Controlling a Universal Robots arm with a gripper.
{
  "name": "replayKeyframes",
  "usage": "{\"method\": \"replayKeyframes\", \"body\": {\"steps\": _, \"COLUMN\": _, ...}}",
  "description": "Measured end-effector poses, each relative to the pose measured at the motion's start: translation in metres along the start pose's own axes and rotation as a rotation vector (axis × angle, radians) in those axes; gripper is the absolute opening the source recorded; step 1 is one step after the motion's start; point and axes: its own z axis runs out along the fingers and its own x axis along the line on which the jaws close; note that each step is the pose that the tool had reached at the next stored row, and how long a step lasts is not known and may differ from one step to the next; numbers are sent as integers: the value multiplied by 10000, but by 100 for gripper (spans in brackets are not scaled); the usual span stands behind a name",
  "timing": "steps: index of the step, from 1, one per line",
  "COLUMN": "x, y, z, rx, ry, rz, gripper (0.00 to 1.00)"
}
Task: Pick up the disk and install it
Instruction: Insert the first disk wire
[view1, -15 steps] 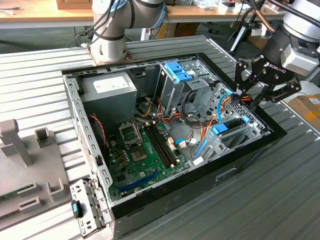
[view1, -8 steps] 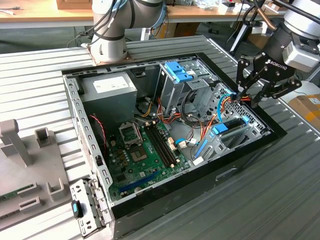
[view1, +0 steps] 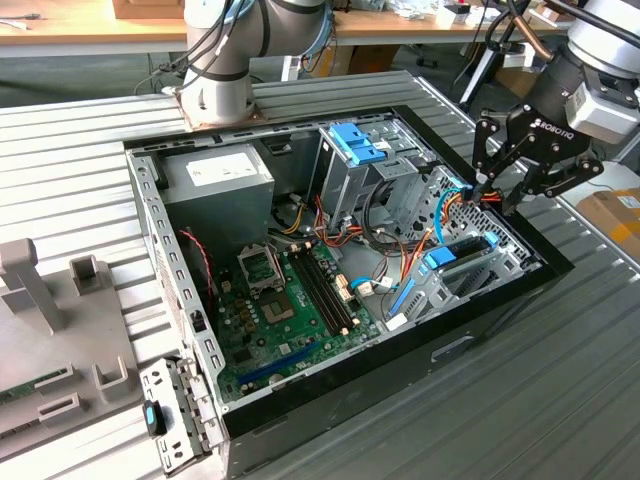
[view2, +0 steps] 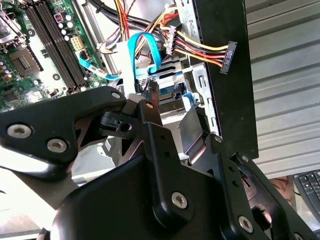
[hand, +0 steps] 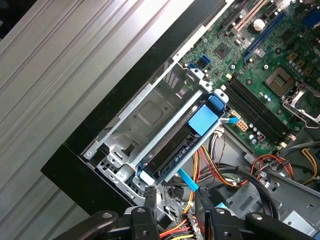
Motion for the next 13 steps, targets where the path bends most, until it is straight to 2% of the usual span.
{"method": "replayKeyframes", "body": {"steps": 13, "x": -88, "y": -122, "z": 1, "rx": -5, "ry": 2, "rz": -192, "gripper": 44}}
